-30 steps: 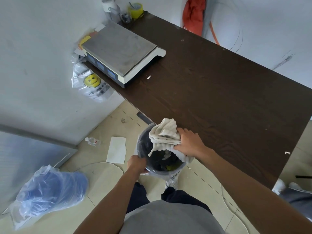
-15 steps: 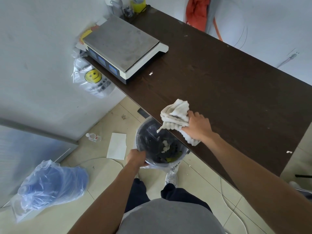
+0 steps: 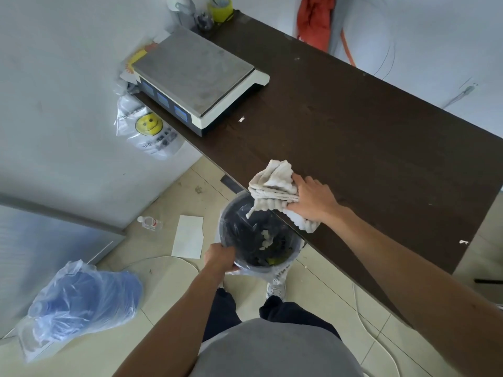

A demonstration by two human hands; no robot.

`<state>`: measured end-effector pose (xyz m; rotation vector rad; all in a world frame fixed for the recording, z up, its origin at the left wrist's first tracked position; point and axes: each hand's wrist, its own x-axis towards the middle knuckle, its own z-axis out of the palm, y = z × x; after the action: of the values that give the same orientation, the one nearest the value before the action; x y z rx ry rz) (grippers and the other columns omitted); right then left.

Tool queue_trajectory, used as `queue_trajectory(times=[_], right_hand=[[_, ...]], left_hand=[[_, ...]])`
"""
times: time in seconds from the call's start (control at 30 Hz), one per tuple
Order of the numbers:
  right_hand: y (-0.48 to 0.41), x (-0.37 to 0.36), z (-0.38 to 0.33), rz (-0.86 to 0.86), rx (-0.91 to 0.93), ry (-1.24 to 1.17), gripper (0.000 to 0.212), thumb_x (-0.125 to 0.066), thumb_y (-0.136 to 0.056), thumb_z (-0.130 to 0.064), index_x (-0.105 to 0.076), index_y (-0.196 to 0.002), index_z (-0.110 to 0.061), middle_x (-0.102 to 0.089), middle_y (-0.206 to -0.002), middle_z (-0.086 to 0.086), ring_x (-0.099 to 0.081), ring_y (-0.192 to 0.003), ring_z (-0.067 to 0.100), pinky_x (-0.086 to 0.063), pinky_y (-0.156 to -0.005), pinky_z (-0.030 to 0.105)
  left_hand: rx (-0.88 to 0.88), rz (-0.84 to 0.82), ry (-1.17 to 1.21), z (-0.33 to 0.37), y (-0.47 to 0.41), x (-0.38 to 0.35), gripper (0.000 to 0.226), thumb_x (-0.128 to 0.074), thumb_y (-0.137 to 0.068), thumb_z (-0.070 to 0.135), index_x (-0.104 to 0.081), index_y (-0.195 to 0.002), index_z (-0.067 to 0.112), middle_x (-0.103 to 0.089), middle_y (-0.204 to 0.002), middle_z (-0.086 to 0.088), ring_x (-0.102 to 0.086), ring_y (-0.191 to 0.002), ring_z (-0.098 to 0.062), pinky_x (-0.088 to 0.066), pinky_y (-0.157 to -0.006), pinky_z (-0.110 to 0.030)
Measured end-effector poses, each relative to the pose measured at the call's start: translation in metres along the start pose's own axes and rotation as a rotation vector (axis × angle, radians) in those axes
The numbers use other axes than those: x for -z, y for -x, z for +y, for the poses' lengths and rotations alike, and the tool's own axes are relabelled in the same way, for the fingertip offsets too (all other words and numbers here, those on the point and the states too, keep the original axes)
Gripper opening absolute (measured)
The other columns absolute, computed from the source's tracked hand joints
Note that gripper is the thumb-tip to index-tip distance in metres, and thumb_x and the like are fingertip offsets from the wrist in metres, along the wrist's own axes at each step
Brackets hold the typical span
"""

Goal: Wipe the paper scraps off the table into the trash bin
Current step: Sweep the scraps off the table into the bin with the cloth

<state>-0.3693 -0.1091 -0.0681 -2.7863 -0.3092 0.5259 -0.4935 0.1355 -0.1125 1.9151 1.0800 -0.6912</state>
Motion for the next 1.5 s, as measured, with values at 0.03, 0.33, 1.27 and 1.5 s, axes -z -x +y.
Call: queue_trajectory(times=[0.03,0.33,1.27,1.5], right_hand=[[0.0,-0.001,0.002,-0.035,-0.014,0.022,0.086,-0.066,-0.081,-0.056,-0.027,-0.148,-0.018,-0.051,-0.131,0.015,-0.05,-0.121,0.038,-0.04,-0.098,0.049],[0.037,-0.045,-0.008,-0.057,0.279,0.169,0.079,-0.06,-0.083,-0.046,-0.028,-0.149,-0.019,-0.054,-0.118,0.009,-0.055,-0.105,0.031,-0.042,-0.087,0.043],[0.064,-0.057,-0.017,0.145,0.185,0.113,0.08,-0.064,-0.079,-0.044,-0.031,-0.148,-0.019,-0.052,-0.105,0.004,-0.053,-0.094,0.024,-0.042,-0.083,0.039],[0.061,-0.04,-0.002,0.197,0.225,0.174,0.073,-0.065,-0.079,-0.034,-0.038,-0.145,-0.018,-0.05,-0.097,0.004,-0.052,-0.085,0.024,-0.04,-0.076,0.038]], left_hand=[[0.002,0.003,0.005,-0.001,0.0,0.0,0.014,-0.056,-0.089,0.019,-0.064,-0.078,0.016,-0.071,-0.073,-0.003,-0.069,-0.063,-0.016,-0.051,-0.047,-0.022],[0.0,0.005,0.021,-0.004,0.002,0.001,0.013,-0.055,-0.086,0.017,-0.066,-0.085,0.01,-0.07,-0.08,-0.008,-0.069,-0.073,-0.023,-0.057,-0.059,-0.029],[-0.015,-0.044,-0.014,-0.011,0.009,-0.004,0.013,-0.056,-0.085,0.015,-0.068,-0.085,0.008,-0.07,-0.074,-0.006,-0.066,-0.057,-0.016,-0.043,-0.037,-0.017],[-0.03,-0.039,-0.019,-0.013,0.014,-0.001,0.011,-0.058,-0.082,0.015,-0.066,-0.076,0.011,-0.067,-0.066,-0.002,-0.061,-0.041,-0.009,-0.038,-0.03,-0.014]])
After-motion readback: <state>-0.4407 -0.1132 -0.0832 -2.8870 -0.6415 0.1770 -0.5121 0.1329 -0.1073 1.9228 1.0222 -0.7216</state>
